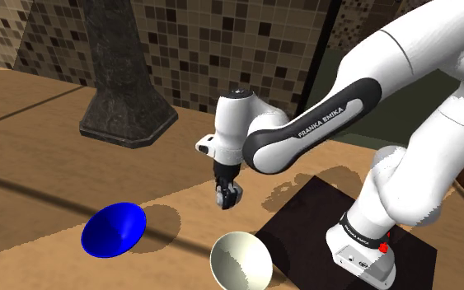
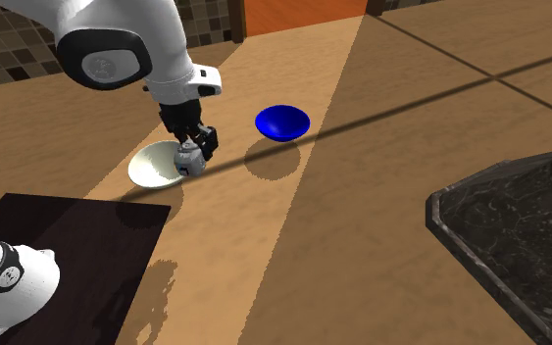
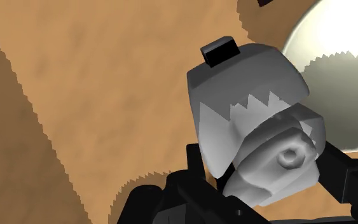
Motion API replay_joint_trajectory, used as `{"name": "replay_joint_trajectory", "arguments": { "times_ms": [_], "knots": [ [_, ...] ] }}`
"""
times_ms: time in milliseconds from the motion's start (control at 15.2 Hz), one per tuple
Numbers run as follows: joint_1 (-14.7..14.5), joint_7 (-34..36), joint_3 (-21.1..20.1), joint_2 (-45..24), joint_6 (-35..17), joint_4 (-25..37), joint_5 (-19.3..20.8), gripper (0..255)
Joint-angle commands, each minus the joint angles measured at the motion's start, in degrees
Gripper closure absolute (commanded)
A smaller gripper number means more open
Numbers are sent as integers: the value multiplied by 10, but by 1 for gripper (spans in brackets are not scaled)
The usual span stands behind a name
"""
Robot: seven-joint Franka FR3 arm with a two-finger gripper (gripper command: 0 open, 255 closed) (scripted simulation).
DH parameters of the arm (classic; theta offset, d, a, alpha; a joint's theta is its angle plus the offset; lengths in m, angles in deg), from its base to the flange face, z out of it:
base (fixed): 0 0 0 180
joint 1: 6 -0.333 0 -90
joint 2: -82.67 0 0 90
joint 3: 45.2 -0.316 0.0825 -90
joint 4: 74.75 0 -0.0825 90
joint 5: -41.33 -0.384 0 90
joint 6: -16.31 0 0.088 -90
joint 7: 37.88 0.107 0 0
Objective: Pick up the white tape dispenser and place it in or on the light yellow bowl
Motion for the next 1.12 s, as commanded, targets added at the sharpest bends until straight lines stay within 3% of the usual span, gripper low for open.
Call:
{"name": "replay_joint_trajectory", "arguments": {
  "times_ms": [0, 660, 1056],
  "knots": [
    [-15, 24, -16, 18, -1, -17, -10, 255],
    [-96, 150, -105, 80, -4, -68, -63, 255],
    [-90, 160, -115, 37, -62, -84, -49, 255]
  ]
}}
